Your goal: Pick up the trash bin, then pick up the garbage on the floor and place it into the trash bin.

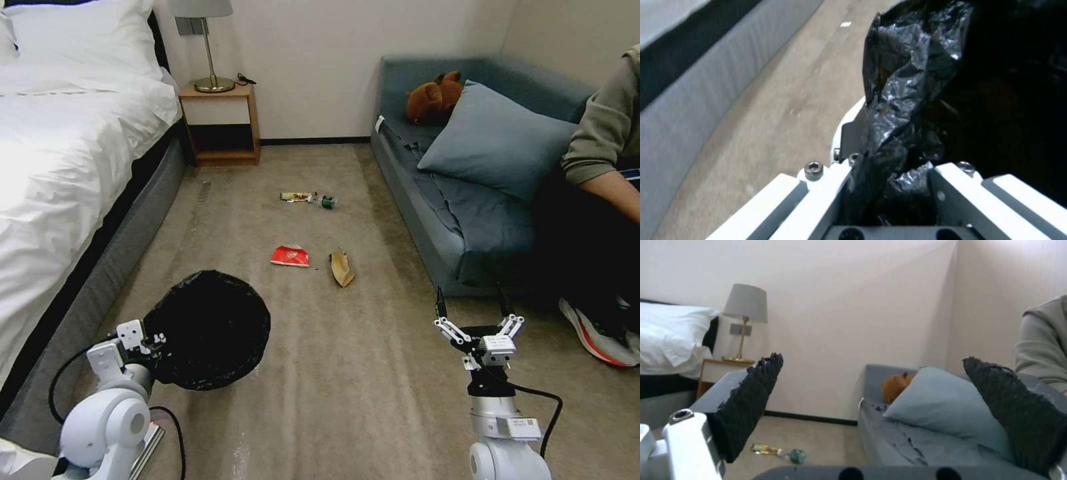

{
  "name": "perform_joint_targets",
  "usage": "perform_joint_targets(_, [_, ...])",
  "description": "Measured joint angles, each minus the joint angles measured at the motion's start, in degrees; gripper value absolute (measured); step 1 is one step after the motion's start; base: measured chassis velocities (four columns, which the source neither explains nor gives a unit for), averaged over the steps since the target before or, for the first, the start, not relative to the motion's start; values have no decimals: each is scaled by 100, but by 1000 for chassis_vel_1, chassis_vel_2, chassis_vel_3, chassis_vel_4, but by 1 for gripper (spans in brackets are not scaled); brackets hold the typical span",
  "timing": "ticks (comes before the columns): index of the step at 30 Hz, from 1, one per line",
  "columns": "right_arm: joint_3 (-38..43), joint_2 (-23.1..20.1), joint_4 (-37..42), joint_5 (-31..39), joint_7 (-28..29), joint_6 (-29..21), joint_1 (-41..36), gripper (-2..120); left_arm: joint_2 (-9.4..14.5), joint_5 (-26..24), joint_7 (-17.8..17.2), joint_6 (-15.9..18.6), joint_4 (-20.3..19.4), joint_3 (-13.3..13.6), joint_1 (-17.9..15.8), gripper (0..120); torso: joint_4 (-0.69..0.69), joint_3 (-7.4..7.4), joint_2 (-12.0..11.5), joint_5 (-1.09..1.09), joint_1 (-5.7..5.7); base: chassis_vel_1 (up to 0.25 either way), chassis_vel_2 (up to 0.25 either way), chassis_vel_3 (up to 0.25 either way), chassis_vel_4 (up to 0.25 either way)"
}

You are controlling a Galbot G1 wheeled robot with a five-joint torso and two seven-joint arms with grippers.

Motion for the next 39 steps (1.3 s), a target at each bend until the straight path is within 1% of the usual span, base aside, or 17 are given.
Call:
perform_joint_targets(2, [20,9,-23,32,-3,32,41,100,26,16,24,108,-343,-34,34,1,0,0,0,-1,0,0,0,0,0])
perform_joint_targets(3, [33,10,-31,42,-4,44,52,100,27,105,45,103,-419,-52,32,1,0,0,0,-2,0,0,0,0,0])
perform_joint_targets(4, [33,10,-31,42,-4,44,52,100,27,105,45,103,-419,-52,32,1,0,0,0,-2,0,0,0,0,0])
perform_joint_targets(5, [46,16,-32,48,-8,53,55,100,27,242,145,72,-486,-96,33,1,0,0,0,-1,0,0,0,0,0])
perform_joint_targets(6, [62,33,-32,50,-24,69,43,100,23,271,254,-31,-502,-87,70,1,1,0,0,-3,0,0,0,0,0])
perform_joint_targets(7, [62,33,-32,50,-24,69,43,100,23,271,254,-31,-502,-87,70,1,1,0,0,-3,0,0,0,0,0])
perform_joint_targets(8, [98,52,-33,64,-47,129,25,100,12,337,360,-206,-495,-75,99,1,0,0,0,-2,0,0,0,0,0])
perform_joint_targets(9, [98,52,-33,64,-47,129,25,100,12,337,360,-206,-495,-75,99,1,0,0,0,-2,0,0,0,0,0])
perform_joint_targets(11, [164,91,-36,104,-100,190,-13,100,-19,279,377,-383,-407,-77,95,1,0,0,1,-2,0,0,0,0,0])
perform_joint_targets(16, [192,140,-79,121,-136,241,-63,100,-122,143,318,-479,-274,-65,103,1,0,0,1,-2,0,0,0,0,0])
perform_joint_targets(18, [206,170,-92,121,-145,257,-87,100,-128,138,308,-504,-211,-57,90,1,0,0,1,-2,0,0,0,0,0])
perform_joint_targets(21, [181,214,-110,97,-154,261,-108,100,-113,137,330,-740,-33,-98,66,1,0,0,1,-3,0,0,0,0,0])
perform_joint_targets(22, [181,214,-110,97,-154,261,-108,100,-113,137,330,-740,-33,-98,66,1,0,0,1,-3,0,0,0,0,0])
perform_joint_targets(23, [149,215,-125,80,-156,258,-90,100,-108,142,329,-812,14,-130,57,1,0,0,1,-2,0,0,0,0,0])
perform_joint_targets(39, [78,220,-305,38,-175,168,122,100,-126,229,312,-844,266,-134,-37,1,0,-1,1,-2,0,0,0,0,0])
